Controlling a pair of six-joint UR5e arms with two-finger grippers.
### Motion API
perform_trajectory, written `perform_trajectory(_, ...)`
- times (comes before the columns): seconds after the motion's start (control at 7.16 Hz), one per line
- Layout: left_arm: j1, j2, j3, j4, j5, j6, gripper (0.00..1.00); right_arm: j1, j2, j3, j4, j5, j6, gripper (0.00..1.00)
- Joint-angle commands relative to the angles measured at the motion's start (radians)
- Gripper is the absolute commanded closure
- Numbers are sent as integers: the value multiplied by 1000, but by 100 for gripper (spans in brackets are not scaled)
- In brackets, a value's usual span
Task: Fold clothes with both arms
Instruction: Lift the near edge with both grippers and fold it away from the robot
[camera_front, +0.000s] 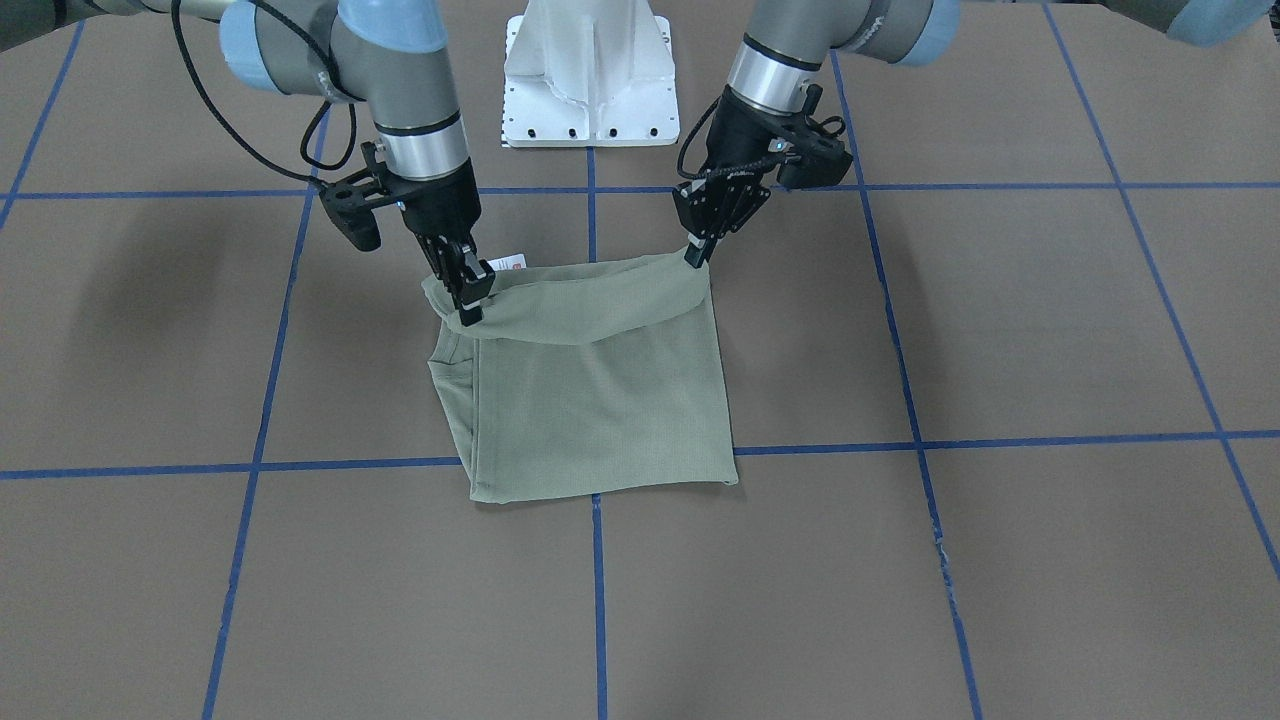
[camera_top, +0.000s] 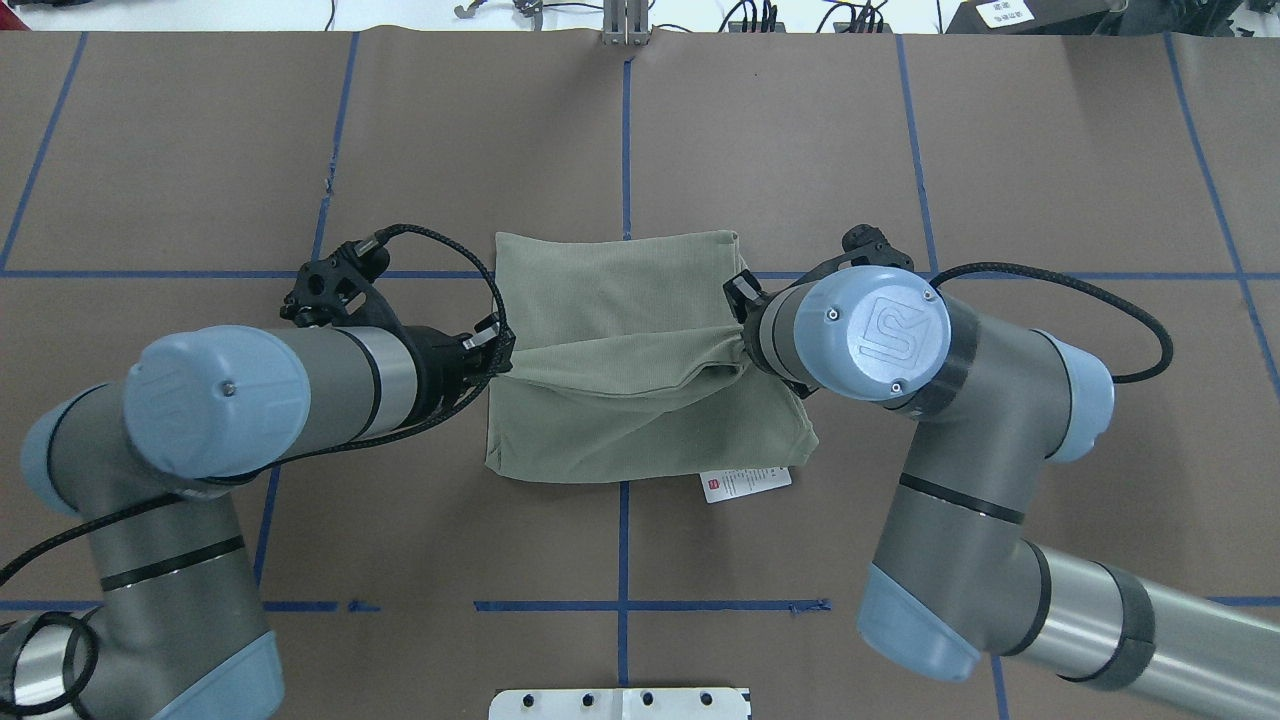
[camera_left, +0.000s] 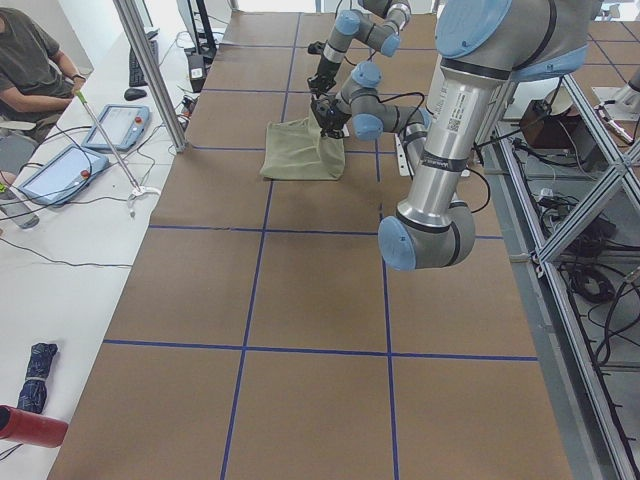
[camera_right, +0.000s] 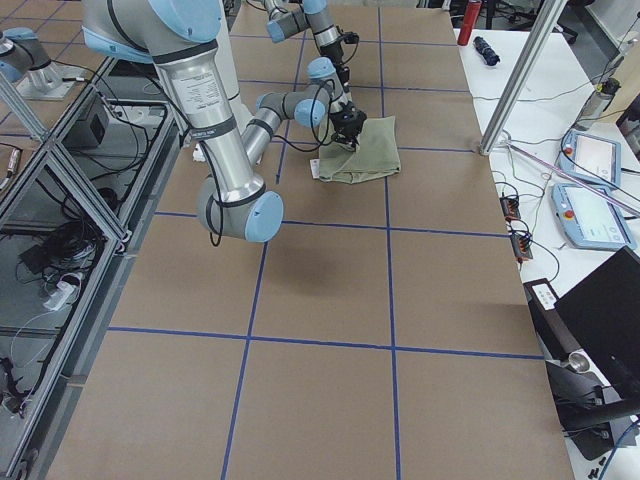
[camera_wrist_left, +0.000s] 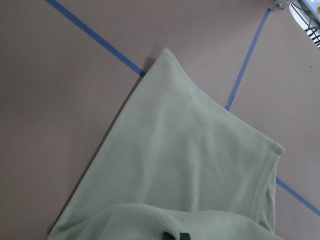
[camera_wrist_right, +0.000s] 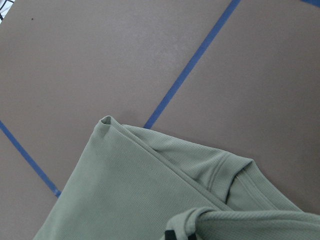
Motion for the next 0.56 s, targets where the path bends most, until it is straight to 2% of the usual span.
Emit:
perform_trajectory(0.0, -56, -41, 167, -132, 1, 54, 100, 26, 40, -110, 59, 6, -53, 100)
perform_trajectory(0.14, -94, -73, 240, -150, 2, 113, 100, 52, 110, -223, 88, 35, -104, 100)
perform_trajectory(0.28, -136, -130, 354, -220, 2, 151, 100, 113, 155, -361, 203, 118, -174, 88)
perform_trajectory(0.42, -173, -195, 531, -321, 2, 207, 65, 143, 169, -480, 317, 147, -272, 33)
